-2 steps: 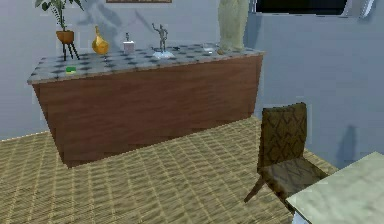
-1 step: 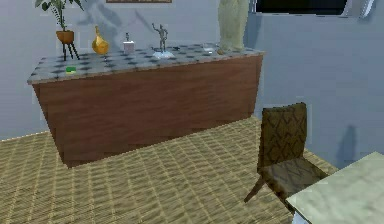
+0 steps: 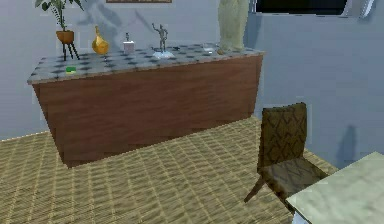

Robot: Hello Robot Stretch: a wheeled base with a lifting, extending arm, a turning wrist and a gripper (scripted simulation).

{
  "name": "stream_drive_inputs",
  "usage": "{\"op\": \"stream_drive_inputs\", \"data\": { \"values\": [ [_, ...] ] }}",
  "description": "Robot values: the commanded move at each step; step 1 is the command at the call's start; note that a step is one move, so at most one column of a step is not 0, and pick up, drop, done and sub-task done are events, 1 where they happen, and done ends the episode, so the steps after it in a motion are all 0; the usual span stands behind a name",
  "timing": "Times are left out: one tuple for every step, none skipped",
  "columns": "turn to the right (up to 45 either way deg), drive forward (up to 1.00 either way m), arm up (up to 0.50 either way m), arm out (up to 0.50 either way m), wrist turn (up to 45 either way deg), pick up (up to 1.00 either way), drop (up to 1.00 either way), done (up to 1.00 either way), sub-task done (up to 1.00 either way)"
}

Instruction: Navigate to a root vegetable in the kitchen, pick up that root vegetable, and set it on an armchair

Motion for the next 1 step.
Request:
{"op": "stream_drive_inputs", "data": {
  "values": [
    [0.0, 0.0, 0.0, 0.0, 0.0, 1.0, 0.0, 0.0, 0.0]
  ]
}}
